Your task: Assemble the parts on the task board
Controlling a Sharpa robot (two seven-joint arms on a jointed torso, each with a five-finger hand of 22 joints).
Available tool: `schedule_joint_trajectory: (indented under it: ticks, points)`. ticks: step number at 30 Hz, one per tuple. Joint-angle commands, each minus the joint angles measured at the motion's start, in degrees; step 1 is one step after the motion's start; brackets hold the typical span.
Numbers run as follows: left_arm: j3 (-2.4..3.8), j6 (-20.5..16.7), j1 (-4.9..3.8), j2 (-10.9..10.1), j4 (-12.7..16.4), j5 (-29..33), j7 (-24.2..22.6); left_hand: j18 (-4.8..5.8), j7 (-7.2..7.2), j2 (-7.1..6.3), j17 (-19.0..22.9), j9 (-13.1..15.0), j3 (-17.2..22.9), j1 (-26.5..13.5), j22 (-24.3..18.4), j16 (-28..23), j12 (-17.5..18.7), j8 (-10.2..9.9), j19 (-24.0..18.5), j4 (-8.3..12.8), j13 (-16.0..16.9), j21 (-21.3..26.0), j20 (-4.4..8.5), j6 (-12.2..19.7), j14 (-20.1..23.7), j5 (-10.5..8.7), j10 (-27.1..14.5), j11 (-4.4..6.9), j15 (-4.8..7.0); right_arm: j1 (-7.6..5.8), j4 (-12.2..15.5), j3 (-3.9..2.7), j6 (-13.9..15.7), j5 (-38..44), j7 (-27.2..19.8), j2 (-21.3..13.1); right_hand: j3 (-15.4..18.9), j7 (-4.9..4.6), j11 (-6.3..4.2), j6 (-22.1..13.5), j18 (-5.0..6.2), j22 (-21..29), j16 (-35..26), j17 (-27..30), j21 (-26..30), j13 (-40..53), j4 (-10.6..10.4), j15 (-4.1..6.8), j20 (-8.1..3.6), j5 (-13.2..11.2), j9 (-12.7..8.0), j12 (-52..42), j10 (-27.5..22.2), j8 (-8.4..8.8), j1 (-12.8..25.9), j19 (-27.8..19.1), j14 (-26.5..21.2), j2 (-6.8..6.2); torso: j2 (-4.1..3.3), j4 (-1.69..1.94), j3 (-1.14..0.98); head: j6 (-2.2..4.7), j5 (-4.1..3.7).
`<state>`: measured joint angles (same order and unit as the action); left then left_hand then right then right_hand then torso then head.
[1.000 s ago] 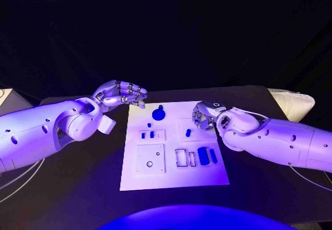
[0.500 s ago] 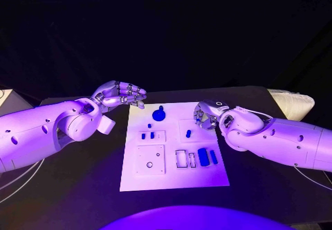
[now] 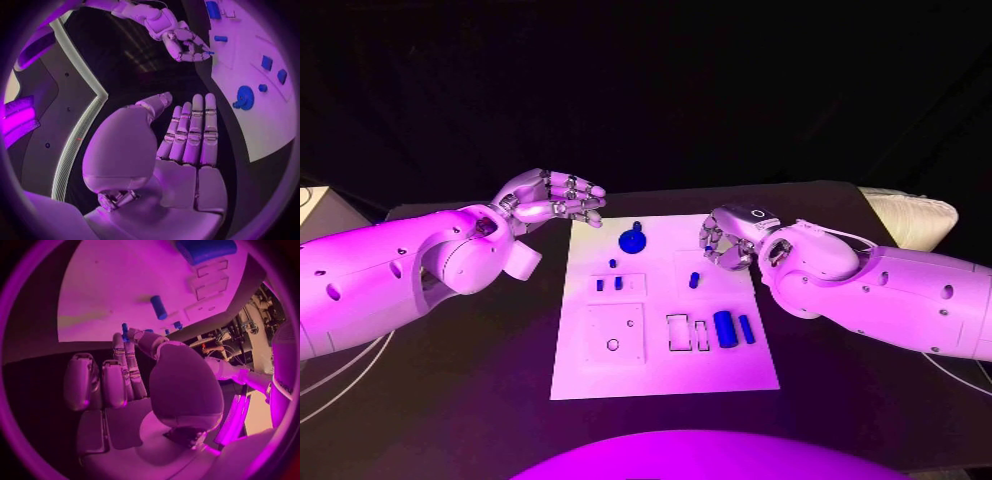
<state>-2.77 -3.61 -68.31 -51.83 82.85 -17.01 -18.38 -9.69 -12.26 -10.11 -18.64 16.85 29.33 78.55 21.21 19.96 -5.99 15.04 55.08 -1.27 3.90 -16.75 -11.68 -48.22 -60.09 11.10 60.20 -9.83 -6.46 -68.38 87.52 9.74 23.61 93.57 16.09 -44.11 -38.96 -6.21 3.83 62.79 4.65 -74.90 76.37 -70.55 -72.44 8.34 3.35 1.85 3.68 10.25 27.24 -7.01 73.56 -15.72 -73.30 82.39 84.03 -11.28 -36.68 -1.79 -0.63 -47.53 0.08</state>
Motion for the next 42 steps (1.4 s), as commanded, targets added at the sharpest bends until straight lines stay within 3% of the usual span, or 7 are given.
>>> schedule_joint_trajectory:
  ticks: [1,9,15,25,34,39,42]
  points:
    - [0.02,1.06,0.0,0.15,-0.01,0.29,-0.48,-0.13,-1.33,0.23,-0.08,-0.08,-0.24,-0.29,0.05,0.23,-0.2,-0.19,-0.4,-0.06,0.05,-0.05,0.06,0.32,0.45,0.02,-0.42,-0.14,-0.07,-0.07,2.14,-0.09,0.41,1.09,0.16,0.09,0.04,-0.05,-1.7,0.36,-0.55,-0.21,0.25,0.07,-0.23,0.64,0.32,0.39,0.02,0.31,0.07,-0.09,2.21,-0.32,-0.98,0.29,1.98,1.51,-0.03,-0.01,0.02,-0.11,0.32]
    - [0.02,1.09,0.0,0.27,-0.02,0.29,-0.65,-0.13,-1.33,0.23,-0.08,-0.08,-0.24,-0.29,0.05,0.23,-0.2,-0.19,-0.4,-0.06,0.05,-0.05,0.06,0.32,0.45,0.02,-0.42,-0.14,-0.07,-0.02,6.18,-0.14,0.21,1.81,-0.25,1.36,0.02,-0.05,-1.7,0.34,-0.53,-0.15,0.2,0.13,-0.15,0.66,0.34,0.39,0.01,0.29,0.09,-0.07,2.21,-0.32,-0.99,0.26,1.96,1.53,-0.03,0.07,0.03,-0.25,1.28]
    - [0.01,1.1,0.0,0.36,-0.01,0.29,-0.66,-0.14,-1.31,0.25,-0.16,-0.09,-0.28,-0.32,0.06,0.27,-0.29,-0.17,-0.42,-0.1,0.06,-0.04,0.05,0.34,0.49,0.01,-0.48,-0.13,-0.07,0.14,7.59,-0.13,-0.19,2.13,-0.57,3.37,-0.01,-0.05,-1.71,0.32,-0.52,-0.12,0.16,0.19,-0.12,0.67,0.37,0.4,0.0,0.29,0.1,-0.05,2.21,-0.33,-1.01,0.24,1.94,1.54,0.0,0.04,0.1,-0.42,2.53]
    - [0.01,1.18,0.0,0.63,0.01,0.29,-0.77,-0.16,-1.29,0.28,-0.22,-0.1,-0.29,-0.27,0.08,0.31,-0.36,-0.16,-0.43,-0.09,0.06,-0.03,0.05,0.36,0.52,0.01,-0.54,-0.12,-0.05,1.68,7.33,0.18,-0.15,4.05,-1.2,7.54,-0.1,-0.08,-1.69,0.23,-0.47,0.06,-0.03,0.46,0.1,0.71,0.44,0.4,-0.01,0.34,0.13,0.01,2.19,-0.32,-1.04,0.15,1.86,1.61,-0.03,0.06,0.02,-1.31,6.86]
    - [0.01,1.18,0.0,0.83,0.03,0.29,-0.97,-0.16,-1.29,0.28,-0.22,-0.1,-0.29,-0.27,0.08,0.31,-0.36,-0.16,-0.43,-0.09,0.06,-0.03,0.05,0.36,0.52,0.01,-0.54,-0.12,-0.05,3.57,6.99,0.44,0.17,4.7,-1.68,9.34,-0.13,-0.1,-1.68,0.18,-0.46,0.06,-0.09,0.53,0.12,0.73,0.48,0.4,-0.02,0.36,0.15,0.04,2.18,-0.32,-1.05,0.14,1.84,1.62,-0.02,0.02,0.07,-2.43,9.68]
    - [0.01,1.21,0.0,0.98,-0.04,0.29,-0.97,-0.18,-1.27,0.31,-0.28,-0.1,-0.29,-0.19,0.1,0.35,-0.44,-0.13,-0.44,-0.06,0.07,-0.04,0.05,0.36,0.55,0.03,-0.59,-0.1,-0.03,4.5,6.93,0.56,0.3,4.83,-1.84,9.65,-0.16,-0.11,-1.67,0.15,-0.46,0.06,-0.16,0.64,0.12,0.75,0.51,0.4,-0.02,0.37,0.17,0.06,2.18,-0.32,-1.05,0.14,1.8,1.63,-0.01,0.02,0.05,-2.47,10.73]
    - [0.01,1.3,0.0,1.08,-0.11,0.29,-0.98,-0.18,-1.27,0.31,-0.3,-0.11,-0.31,-0.19,0.1,0.35,-0.46,-0.12,-0.45,-0.06,0.07,-0.04,0.05,0.37,0.56,0.02,-0.6,-0.1,-0.03,5.15,6.93,0.59,0.39,5.04,-1.89,9.73,-0.16,-0.11,-1.67,0.15,-0.46,0.06,-0.16,0.64,0.12,0.75,0.51,0.4,-0.02,0.37,0.17,0.06,2.18,-0.32,-1.05,0.14,1.8,1.63,-0.02,0.0,0.01,-2.47,11.88]
